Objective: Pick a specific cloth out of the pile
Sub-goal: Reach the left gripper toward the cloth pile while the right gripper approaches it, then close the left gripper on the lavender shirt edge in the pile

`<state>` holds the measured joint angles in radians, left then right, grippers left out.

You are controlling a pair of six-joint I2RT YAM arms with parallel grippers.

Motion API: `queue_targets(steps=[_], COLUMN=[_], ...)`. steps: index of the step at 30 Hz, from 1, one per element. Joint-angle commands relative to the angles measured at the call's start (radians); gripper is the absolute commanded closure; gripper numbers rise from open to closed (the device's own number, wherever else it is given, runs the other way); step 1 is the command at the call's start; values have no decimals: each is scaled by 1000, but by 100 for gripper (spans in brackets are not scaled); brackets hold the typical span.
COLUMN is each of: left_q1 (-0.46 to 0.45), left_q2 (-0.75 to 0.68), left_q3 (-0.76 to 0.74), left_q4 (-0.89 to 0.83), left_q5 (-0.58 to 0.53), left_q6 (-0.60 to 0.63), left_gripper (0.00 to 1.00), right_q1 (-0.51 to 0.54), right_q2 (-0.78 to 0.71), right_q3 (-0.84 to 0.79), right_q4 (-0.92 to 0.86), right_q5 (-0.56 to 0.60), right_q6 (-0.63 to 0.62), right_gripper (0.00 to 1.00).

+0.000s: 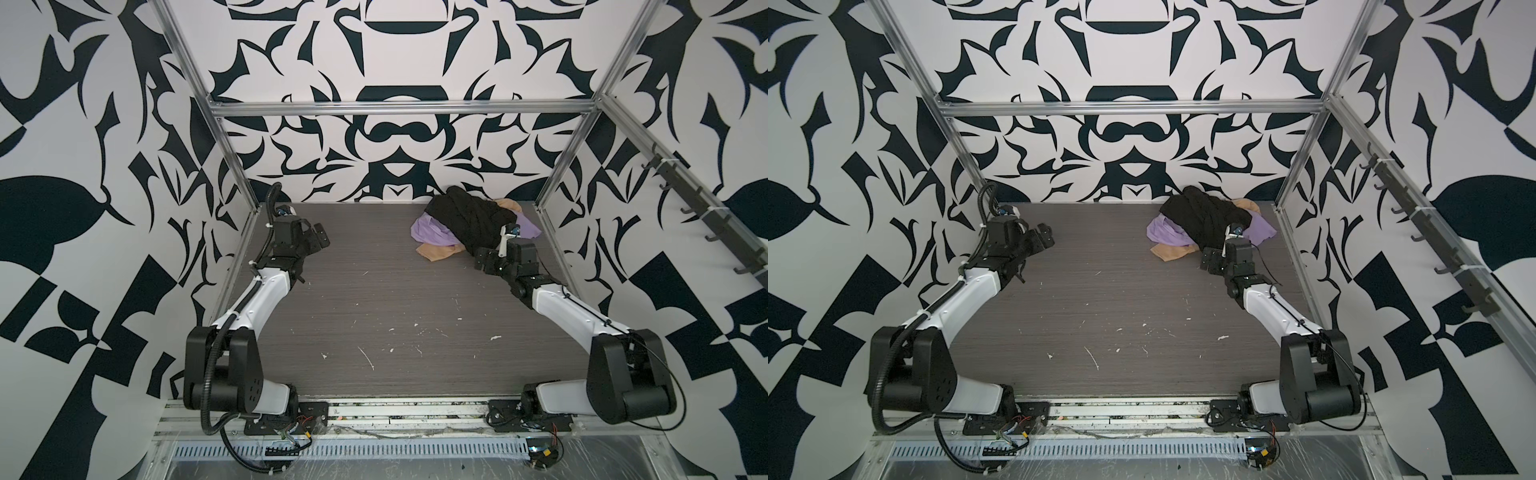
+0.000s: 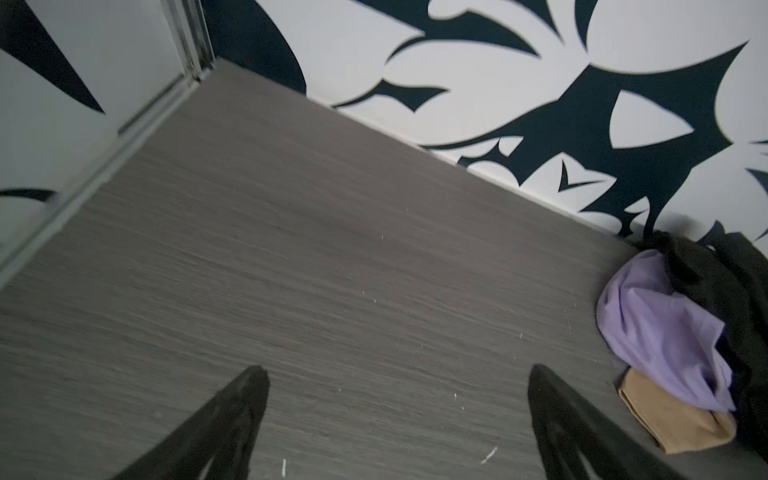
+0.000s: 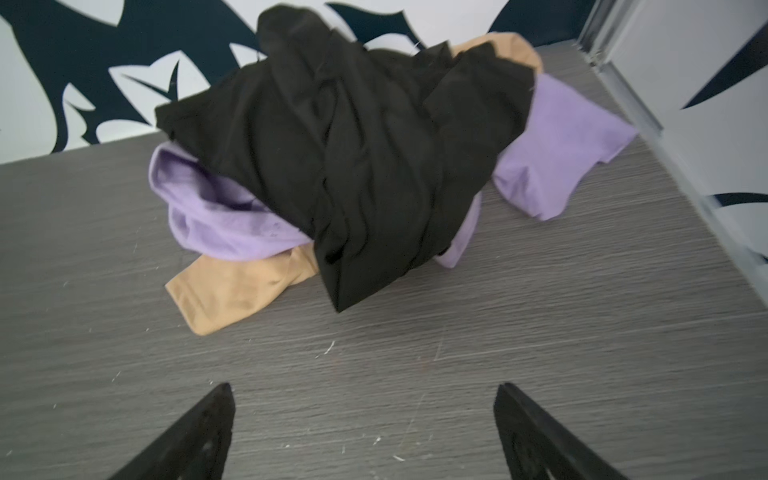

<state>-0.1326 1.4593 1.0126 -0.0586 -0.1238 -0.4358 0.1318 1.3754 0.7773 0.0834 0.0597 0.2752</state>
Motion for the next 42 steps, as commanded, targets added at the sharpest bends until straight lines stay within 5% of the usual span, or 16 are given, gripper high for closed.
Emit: queue_targets(steps=[1, 21, 42], left_q1=[-48, -316, -378], left_q2=[38, 371, 736], left_q3=[42, 307, 598], left_q4=[-99, -2, 271], left_q5=[52, 198, 354], left_q6=[-50, -164, -301], left_gripper=[0, 3, 20], right_q1=[3, 5, 5], right_q2=[5, 16, 49], right_q3=[45, 32, 32], right_q4=[36, 123, 167], right_q5=[-28, -57, -72], right_q6=[33, 80, 162], right_gripper=[1, 1, 1])
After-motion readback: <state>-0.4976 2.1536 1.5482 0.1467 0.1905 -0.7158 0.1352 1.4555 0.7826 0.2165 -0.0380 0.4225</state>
